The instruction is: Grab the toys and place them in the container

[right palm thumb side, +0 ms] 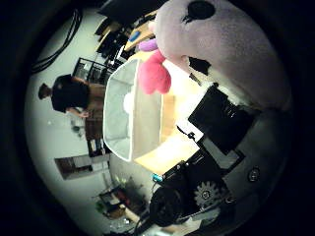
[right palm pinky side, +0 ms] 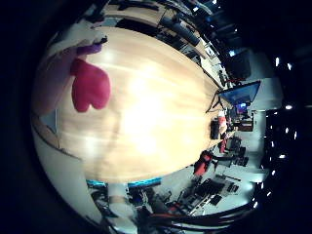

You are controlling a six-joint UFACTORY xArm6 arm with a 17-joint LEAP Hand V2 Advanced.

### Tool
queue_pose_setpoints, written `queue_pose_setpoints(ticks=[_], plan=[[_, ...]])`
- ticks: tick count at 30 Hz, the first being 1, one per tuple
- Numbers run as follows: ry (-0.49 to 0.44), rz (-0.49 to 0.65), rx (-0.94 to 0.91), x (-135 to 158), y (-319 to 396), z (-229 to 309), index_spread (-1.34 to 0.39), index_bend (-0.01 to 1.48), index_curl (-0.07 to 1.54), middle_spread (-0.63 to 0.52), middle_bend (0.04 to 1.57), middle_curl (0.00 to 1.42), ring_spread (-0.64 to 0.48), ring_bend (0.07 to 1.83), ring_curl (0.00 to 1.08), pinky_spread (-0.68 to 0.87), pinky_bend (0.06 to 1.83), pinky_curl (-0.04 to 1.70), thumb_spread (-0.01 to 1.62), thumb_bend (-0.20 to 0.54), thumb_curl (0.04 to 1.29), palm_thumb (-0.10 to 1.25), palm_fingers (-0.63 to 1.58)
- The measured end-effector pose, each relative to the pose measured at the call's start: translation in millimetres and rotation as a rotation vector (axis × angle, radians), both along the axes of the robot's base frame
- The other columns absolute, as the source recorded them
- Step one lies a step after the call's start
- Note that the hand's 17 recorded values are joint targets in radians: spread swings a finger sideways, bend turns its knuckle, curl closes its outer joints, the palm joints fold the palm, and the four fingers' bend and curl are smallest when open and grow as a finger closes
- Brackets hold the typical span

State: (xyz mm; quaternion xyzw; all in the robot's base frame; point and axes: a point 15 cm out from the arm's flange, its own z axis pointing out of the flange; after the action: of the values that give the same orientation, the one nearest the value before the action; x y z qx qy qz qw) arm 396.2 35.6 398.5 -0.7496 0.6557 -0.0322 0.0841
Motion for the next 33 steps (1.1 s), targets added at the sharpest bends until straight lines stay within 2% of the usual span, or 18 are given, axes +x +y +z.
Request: queue_pose_setpoints(ticks=[4,10,20,26,33], plan=[[-0.026,0.054,0.012,6,28,31,-0.54,0.27,0.59,-0.42,0.76,0.64,-0.34,1.22,0.45,-0.62,1.15,0.3,0.9,-0.016,0.4,1.14,1.19],[0.014,0.154,0.07,-1,91,47,-0.55,0.24,0.62,-0.42,0.76,0.64,-0.34,1.22,0.45,-0.62,1.14,0.32,0.9,-0.016,0.4,1.14,1.19],[0.061,0.298,0.077,-16,192,39,-0.57,0.21,0.67,-0.42,0.75,0.64,-0.34,1.22,0.46,-0.62,1.12,0.34,0.92,-0.015,0.4,1.15,1.19],[0.089,0.377,0.072,-38,246,31,-0.58,0.18,0.69,-0.41,0.75,0.65,-0.34,1.21,0.46,-0.63,1.11,0.36,0.92,-0.014,0.4,1.16,1.19],[0.099,0.421,0.061,-45,275,26,-0.58,0.18,0.71,-0.41,0.75,0.65,-0.34,1.21,0.46,-0.63,1.11,0.37,0.93,-0.014,0.4,1.16,1.18]])
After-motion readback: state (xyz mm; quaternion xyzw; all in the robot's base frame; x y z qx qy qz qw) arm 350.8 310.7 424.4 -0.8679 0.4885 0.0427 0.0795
